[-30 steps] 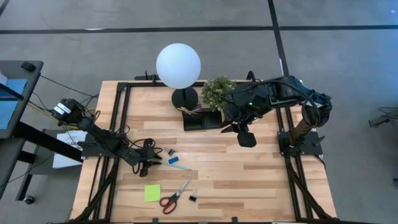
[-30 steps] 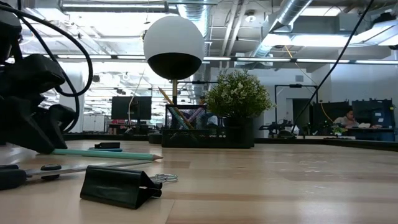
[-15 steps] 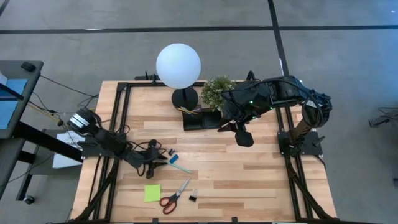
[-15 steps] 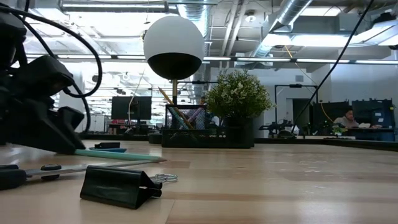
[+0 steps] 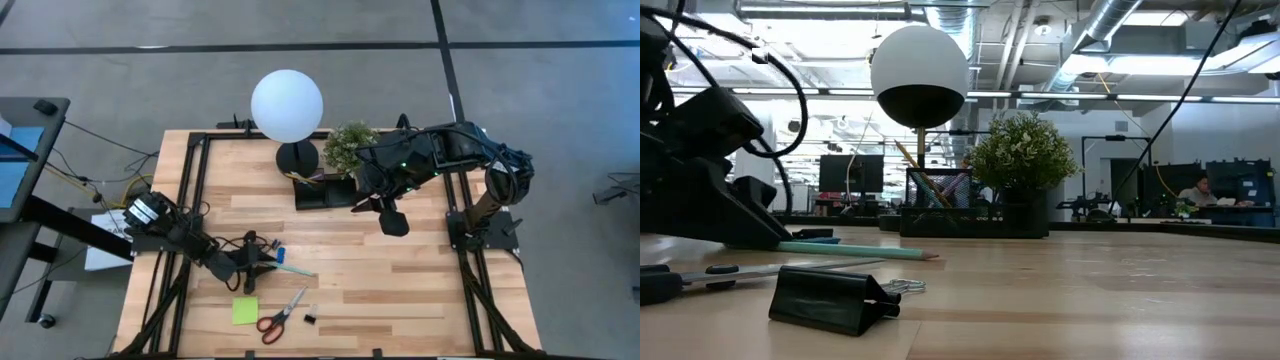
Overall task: Pick and place office supplies into organizer
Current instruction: Put the blue pencil into the black desk organizer
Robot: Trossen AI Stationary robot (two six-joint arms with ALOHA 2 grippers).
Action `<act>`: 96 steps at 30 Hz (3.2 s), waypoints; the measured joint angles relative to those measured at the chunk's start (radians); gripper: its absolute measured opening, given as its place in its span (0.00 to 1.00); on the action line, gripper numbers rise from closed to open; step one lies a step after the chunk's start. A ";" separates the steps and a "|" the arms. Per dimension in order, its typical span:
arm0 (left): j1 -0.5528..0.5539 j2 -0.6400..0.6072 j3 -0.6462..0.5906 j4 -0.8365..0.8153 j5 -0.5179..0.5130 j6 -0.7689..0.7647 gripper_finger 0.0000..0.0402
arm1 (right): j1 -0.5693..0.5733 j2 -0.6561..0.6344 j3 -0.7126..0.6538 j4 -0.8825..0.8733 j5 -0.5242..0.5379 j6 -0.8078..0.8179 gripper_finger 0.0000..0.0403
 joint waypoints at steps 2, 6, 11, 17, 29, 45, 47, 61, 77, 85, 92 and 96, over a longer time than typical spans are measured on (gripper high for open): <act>-0.011 -0.002 0.039 -0.071 -0.030 0.001 0.28 | 0.000 0.000 0.000 0.000 0.000 -0.001 0.18; -0.017 -0.003 0.075 -0.125 -0.068 0.029 0.28 | 0.000 0.000 0.000 0.000 0.000 -0.008 0.18; -0.024 -0.001 0.097 -0.142 -0.062 0.004 0.28 | 0.000 0.000 0.000 0.000 0.000 -0.008 0.18; -0.060 0.003 0.148 -0.181 -0.027 0.081 0.28 | 0.000 0.000 0.000 0.000 -0.001 -0.008 0.18; -0.065 0.048 0.175 -0.193 -0.055 0.044 0.28 | 0.000 0.000 0.000 -0.001 -0.001 -0.009 0.18; -0.070 0.263 0.229 0.109 -0.136 0.134 0.28 | 0.000 0.000 0.000 -0.001 0.000 -0.009 0.18; -0.062 0.263 0.243 0.094 -0.143 0.126 0.28 | 0.000 0.000 0.000 -0.001 0.000 -0.008 0.18; -0.011 0.261 0.312 -0.005 -0.128 0.062 0.06 | 0.000 0.000 0.000 -0.001 0.000 -0.008 0.18; 0.042 0.188 0.340 -0.095 -0.122 0.003 0.02 | 0.000 0.000 0.000 0.048 0.000 -0.008 0.18; 0.161 -0.068 0.378 -0.430 -0.125 -0.034 0.01 | 0.000 -0.003 0.000 0.058 0.000 0.030 0.18; 0.353 -0.346 0.554 -0.943 0.026 0.193 0.01 | 0.032 -0.030 0.001 -0.058 0.000 0.067 0.18; 0.469 -0.450 0.749 -1.335 0.078 0.309 0.01 | 0.068 -0.048 0.000 -0.127 0.001 0.097 0.18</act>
